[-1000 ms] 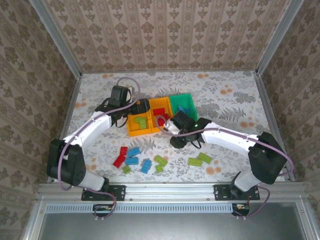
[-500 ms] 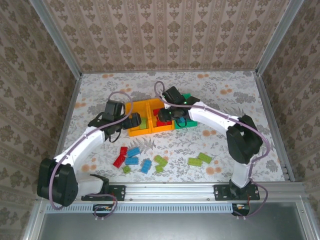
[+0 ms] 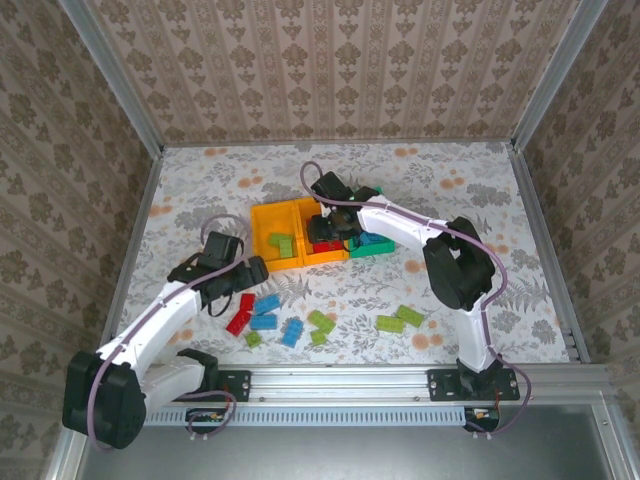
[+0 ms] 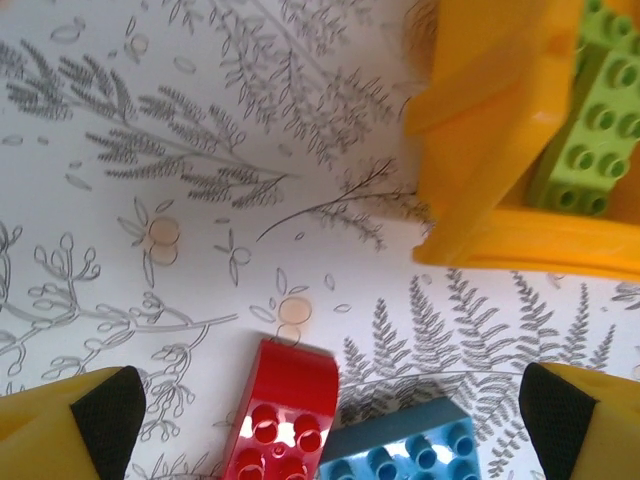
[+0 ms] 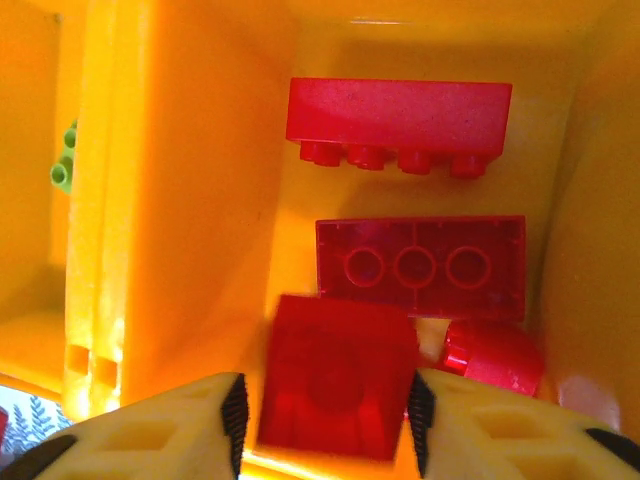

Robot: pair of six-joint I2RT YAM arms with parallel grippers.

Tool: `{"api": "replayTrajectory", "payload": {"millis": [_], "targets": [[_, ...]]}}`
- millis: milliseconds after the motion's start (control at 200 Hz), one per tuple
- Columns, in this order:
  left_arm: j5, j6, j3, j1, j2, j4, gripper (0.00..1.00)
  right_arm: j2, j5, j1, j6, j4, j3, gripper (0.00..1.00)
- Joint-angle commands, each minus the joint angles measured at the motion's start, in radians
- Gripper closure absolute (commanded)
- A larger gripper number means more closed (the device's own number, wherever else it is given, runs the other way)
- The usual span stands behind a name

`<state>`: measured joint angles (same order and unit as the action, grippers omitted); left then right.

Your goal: Sort the legos into containers by color

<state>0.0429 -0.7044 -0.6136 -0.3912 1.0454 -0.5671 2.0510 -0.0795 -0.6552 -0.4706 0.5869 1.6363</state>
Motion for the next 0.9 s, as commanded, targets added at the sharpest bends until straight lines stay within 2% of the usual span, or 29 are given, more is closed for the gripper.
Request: {"api": "replayTrajectory", "payload": {"millis": [0, 155, 280, 370, 455, 740, 895], "targets": [[0.011, -0.035, 0.008, 0.002, -0.004, -0.053, 0.0, 0.012, 0.009, 0.005, -0.004, 0.031, 0.034, 0.39], [-0.024, -0.042, -0.001, -0.011, 0.039, -0.041, 0.0, -0.011, 0.003, 0.005, 0.0, 0.021, 0.026, 0.31], [0.002, -0.05, -0.015, -0.058, 0.083, -0.051, 0.0, -0.038, 0.004, 0.005, -0.011, -0.003, 0.005, 0.24], [0.004, -0.067, -0.021, -0.059, 0.124, -0.066, 0.0, -0.05, 0.001, 0.005, -0.016, -0.016, -0.005, 0.22], [-0.004, -0.075, -0.009, -0.088, 0.145, -0.061, 0.0, -0.057, 0.003, 0.006, -0.017, -0.018, -0.011, 0.22], [0.002, -0.08, 0.018, -0.085, 0.136, -0.043, 0.05, -0.055, 0.001, 0.009, -0.017, -0.013, -0.023, 0.21], [-0.01, -0.075, 0.036, -0.072, 0.156, -0.033, 0.15, -0.058, 0.002, 0.009, -0.016, -0.01, -0.025, 0.21]]}}
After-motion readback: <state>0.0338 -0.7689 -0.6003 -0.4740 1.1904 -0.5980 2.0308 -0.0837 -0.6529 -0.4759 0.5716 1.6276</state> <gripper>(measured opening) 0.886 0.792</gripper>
